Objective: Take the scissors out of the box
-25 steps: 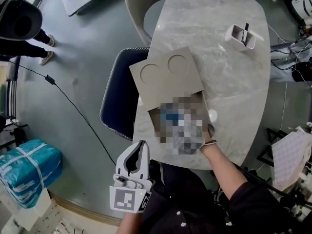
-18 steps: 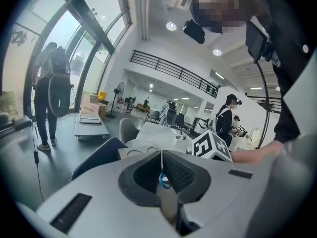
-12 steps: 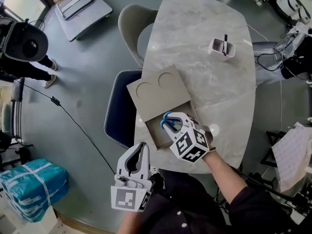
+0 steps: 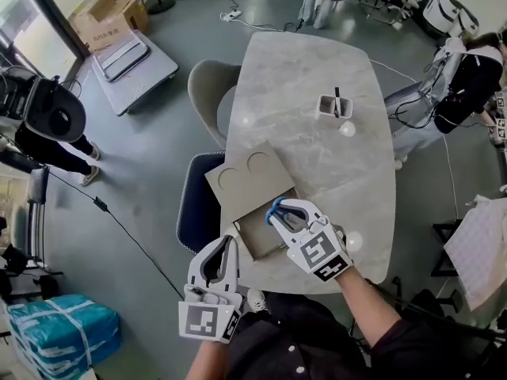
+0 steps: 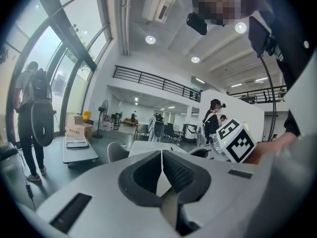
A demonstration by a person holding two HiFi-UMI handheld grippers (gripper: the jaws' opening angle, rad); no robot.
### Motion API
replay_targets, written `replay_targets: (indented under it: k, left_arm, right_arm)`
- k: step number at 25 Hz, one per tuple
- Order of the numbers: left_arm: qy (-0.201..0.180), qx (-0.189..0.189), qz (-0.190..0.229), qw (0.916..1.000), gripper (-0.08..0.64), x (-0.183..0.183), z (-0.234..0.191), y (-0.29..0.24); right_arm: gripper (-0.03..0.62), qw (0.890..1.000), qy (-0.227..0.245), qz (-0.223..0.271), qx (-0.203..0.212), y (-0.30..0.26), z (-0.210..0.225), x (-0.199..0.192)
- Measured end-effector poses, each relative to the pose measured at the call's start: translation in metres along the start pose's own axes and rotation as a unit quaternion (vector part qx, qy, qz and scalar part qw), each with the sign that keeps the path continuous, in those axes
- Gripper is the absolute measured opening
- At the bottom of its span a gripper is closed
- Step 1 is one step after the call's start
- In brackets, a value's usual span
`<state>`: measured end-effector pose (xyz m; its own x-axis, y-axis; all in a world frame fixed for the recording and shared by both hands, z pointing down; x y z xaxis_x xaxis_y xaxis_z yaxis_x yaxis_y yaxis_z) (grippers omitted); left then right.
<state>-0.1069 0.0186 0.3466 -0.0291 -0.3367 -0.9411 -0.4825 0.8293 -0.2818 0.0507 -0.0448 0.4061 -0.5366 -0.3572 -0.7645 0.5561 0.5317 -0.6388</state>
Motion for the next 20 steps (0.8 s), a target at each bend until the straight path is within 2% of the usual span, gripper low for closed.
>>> replay_targets:
  k: [5, 12, 16, 20]
  left_arm:
    - [-0.023, -0.015, 0.026, 0.9993, 0.020, 0.024, 0.011, 0.002]
    - [-0.046, -0.027, 0.058, 0.9969, 0.020, 0.053, 0.017, 0.005]
    - [-0.055, -0.036, 0.075, 0.9950, 0.020, 0.068, 0.024, 0.009]
    - [-0.059, -0.047, 0.092, 0.9929, 0.020, 0.080, 0.033, 0.012]
  right_arm:
    - [0.069, 0.996, -0.045, 0.075, -0.026, 0.043, 0.008, 0.029]
    - [0.069, 0.981, -0.079, 0.165, -0.064, 0.094, 0.015, 0.059]
    - [0.069, 0.969, -0.100, 0.215, -0.076, 0.130, 0.012, 0.071]
    - [0.069, 0.954, -0.101, 0.262, -0.106, 0.160, 0.009, 0.080]
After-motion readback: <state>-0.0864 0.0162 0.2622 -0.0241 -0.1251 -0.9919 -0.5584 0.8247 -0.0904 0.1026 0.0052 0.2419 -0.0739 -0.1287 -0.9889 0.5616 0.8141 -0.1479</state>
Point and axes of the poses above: the fingertips, and each gripper's own axes: y backward along the fingers, z to its right, x out of its top, the point moved 6 cm from there along y, backward along the fingers, and after that the axes turned 5 degrees about -z, right-handed, at the moved point
